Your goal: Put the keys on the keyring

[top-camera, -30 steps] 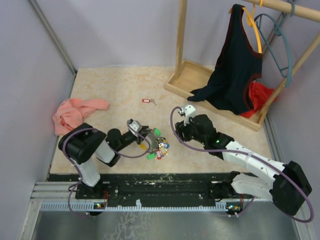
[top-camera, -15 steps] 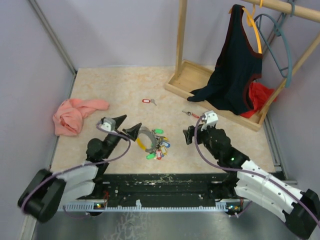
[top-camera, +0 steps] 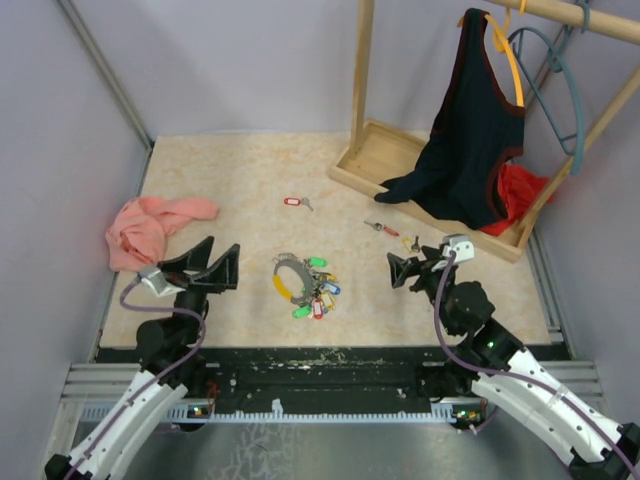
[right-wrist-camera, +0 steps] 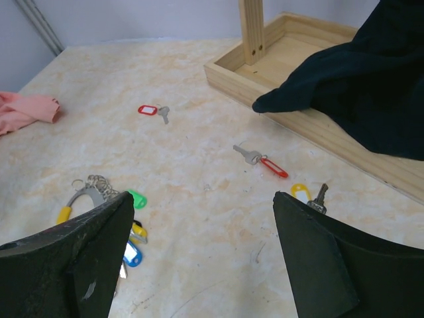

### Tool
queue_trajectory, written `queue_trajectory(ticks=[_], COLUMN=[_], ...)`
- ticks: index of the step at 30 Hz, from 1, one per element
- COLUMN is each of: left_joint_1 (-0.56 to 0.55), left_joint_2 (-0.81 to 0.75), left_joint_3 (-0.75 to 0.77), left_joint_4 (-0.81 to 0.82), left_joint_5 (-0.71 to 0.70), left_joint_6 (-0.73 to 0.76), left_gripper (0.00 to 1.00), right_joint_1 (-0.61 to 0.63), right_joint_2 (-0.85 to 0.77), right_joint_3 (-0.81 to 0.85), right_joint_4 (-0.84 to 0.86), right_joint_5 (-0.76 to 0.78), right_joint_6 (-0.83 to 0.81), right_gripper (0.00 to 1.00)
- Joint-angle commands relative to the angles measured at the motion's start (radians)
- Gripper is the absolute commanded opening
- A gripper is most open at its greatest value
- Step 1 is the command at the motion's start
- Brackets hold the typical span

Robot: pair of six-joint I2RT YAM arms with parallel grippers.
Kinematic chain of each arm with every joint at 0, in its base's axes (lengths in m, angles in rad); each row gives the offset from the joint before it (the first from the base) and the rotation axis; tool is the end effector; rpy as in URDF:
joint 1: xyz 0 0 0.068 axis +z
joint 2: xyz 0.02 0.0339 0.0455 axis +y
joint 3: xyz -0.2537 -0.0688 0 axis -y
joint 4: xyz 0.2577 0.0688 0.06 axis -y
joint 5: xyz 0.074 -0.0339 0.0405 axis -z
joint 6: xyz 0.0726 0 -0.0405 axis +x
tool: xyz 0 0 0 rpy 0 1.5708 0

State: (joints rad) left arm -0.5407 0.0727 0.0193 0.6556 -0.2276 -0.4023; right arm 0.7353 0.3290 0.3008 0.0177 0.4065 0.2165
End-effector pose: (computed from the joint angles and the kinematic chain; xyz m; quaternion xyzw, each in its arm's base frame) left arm 0.1343 -0.0615 0.2601 -0.0683 0.4684 -0.3523 0.8074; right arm 0.1527 0.0994 0.2467 -0.0413 0.7093 0.1881 0.6781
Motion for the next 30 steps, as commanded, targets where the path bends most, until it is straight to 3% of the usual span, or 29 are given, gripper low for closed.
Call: queue_trajectory(ticks=[1,8,15,30], left_joint_1=[-0.006,-0.006,-0.005,-0.006], left_joint_2=[0.132,0.095,-0.011,0.054], left_joint_3=[-0.121,-0.213,-0.211,-0.217], left_joint_4=[-0.057,0.072,-0.060,0.009], left_joint_5=[0.007,0.021,0.035,0.115], left_joint_6=[0.028,0.065,0.121,0.196], left_gripper=[1.00,1.00,1.00,1.00], right_joint_1=[-0.008,-0.009,-0.007,-0.009], right_joint_2=[0.002,-0.012,-0.010,-0.001], right_joint_3=[-0.002,-0.016,-0.012,0.001], right_joint_4=[0.001,-0.008,-0.025,-0.041], right_joint_5=[0.037,0.071,0.082,0.073], right_joint_6=[-0.012,-0.014,-0.017,-0.028], right_gripper=[0.86,0.86,0.87,0.88])
